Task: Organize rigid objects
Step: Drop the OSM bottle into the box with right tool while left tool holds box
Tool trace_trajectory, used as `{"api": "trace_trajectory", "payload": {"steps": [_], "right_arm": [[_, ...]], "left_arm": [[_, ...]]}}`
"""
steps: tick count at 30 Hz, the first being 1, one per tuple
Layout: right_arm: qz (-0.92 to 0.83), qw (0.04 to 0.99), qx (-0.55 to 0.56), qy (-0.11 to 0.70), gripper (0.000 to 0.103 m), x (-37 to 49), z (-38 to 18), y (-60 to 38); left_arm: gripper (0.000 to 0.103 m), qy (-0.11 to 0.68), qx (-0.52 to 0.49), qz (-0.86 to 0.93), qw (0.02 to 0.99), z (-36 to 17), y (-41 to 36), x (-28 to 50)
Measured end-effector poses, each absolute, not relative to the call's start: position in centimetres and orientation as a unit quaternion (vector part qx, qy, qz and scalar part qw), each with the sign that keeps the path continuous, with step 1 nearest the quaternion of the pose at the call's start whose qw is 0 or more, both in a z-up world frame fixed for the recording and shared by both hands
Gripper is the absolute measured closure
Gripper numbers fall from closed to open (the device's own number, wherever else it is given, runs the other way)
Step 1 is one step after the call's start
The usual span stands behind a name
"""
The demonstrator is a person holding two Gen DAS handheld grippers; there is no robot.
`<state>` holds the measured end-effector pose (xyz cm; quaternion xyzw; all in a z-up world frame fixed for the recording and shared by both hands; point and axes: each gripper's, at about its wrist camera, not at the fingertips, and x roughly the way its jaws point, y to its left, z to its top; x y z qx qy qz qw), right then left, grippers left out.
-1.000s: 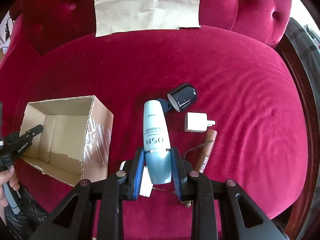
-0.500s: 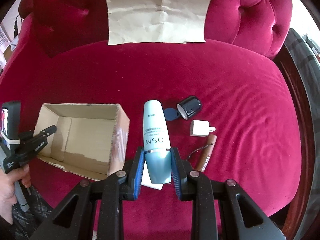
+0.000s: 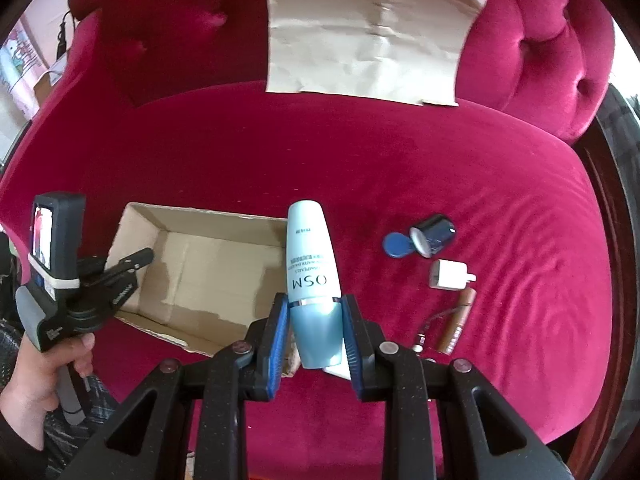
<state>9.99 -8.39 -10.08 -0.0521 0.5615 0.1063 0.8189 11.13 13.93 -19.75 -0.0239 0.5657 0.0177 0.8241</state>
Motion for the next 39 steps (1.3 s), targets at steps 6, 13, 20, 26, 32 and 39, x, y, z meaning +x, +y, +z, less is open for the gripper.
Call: {"api": "trace_trajectory", "payload": {"steps": [6, 13, 20, 26, 32, 39], "right_arm": [[0.125, 0.814, -0.056, 0.565, 0.076, 10.3, -10.8, -6.3], [0.137, 0.807, -0.06, 0.571, 0.076, 10.6, -12.0, -4.3], [0.142, 0.801, -0.06, 0.578, 0.076, 10.9, -13.4, -2.7], [0.147, 0.795, -0.062, 0.586, 0.076, 11.0, -14.7, -1.2], [0.155, 0.788, -0.059, 0.593, 0.076, 11.1, -15.2, 0.0], [0.16, 0.778, -0.064, 0.605, 0.068, 11.4, -15.8, 0.9]], "left_arm": [[0.1, 0.565, -0.025, 0.016, 0.824, -19.8, 14.1, 11.1], [0.1, 0.566, -0.023, 0.016, 0.824, -19.8, 14.1, 11.1], [0.1, 0.565, -0.021, 0.016, 0.825, -19.8, 14.1, 11.1], [0.1, 0.565, -0.022, 0.016, 0.825, -19.8, 14.1, 11.1], [0.1, 0.565, -0.021, 0.016, 0.824, -19.8, 14.1, 11.2], [0.1, 0.565, -0.021, 0.015, 0.825, -19.8, 14.1, 11.1]]}}
